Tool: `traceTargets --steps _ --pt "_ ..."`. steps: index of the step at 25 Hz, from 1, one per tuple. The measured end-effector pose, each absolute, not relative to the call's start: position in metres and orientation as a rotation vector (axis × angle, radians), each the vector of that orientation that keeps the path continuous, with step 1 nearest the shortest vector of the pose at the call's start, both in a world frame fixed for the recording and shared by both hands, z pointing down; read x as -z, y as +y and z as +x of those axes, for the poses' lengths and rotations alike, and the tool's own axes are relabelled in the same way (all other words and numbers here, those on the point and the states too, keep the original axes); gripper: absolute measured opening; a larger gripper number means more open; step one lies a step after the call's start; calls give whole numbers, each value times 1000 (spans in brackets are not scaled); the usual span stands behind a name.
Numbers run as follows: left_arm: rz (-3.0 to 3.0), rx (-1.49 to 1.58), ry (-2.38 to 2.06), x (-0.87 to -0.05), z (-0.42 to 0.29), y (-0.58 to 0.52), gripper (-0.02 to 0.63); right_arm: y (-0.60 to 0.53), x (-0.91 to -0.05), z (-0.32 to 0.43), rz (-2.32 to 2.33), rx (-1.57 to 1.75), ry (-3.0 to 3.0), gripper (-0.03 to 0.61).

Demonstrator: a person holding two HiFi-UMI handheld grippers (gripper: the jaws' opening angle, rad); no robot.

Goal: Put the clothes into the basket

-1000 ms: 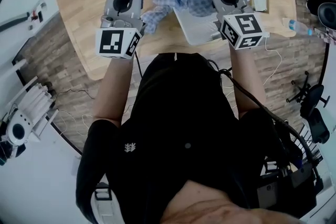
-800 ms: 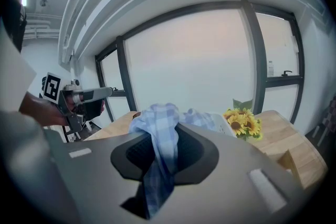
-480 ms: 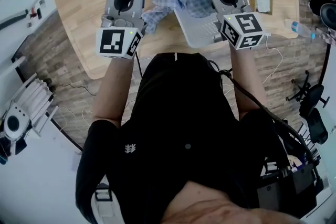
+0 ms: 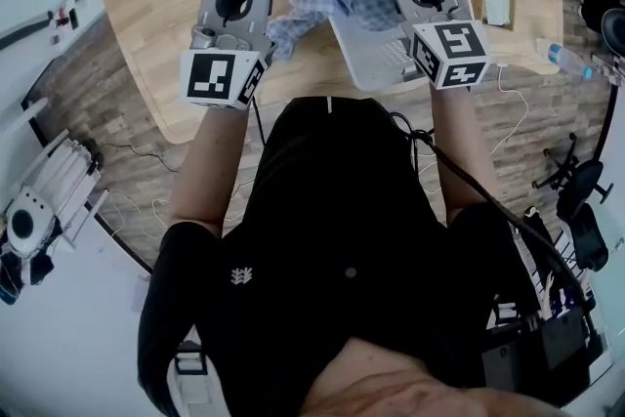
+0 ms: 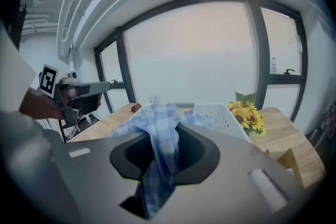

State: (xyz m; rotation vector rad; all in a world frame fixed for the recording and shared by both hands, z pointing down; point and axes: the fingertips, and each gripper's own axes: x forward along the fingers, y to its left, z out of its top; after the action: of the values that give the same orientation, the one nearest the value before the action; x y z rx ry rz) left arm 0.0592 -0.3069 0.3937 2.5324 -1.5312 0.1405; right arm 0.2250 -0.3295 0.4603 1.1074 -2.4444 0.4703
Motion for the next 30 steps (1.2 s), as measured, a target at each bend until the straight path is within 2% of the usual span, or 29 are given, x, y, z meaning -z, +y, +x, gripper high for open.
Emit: traceTargets --steps 8,23,30 --pt "2520 -166 -1546 -399 52 -304 0 -330 -469 230 1110 -464 -2401 209" --pt "2546 -120 -1583 -370 49 -292 0 -337 -420 240 1284 -349 -2452 209" --pt "2584 -72 -1621 -337 48 -290 0 -322 -386 226 1208 -407 -2631 206"
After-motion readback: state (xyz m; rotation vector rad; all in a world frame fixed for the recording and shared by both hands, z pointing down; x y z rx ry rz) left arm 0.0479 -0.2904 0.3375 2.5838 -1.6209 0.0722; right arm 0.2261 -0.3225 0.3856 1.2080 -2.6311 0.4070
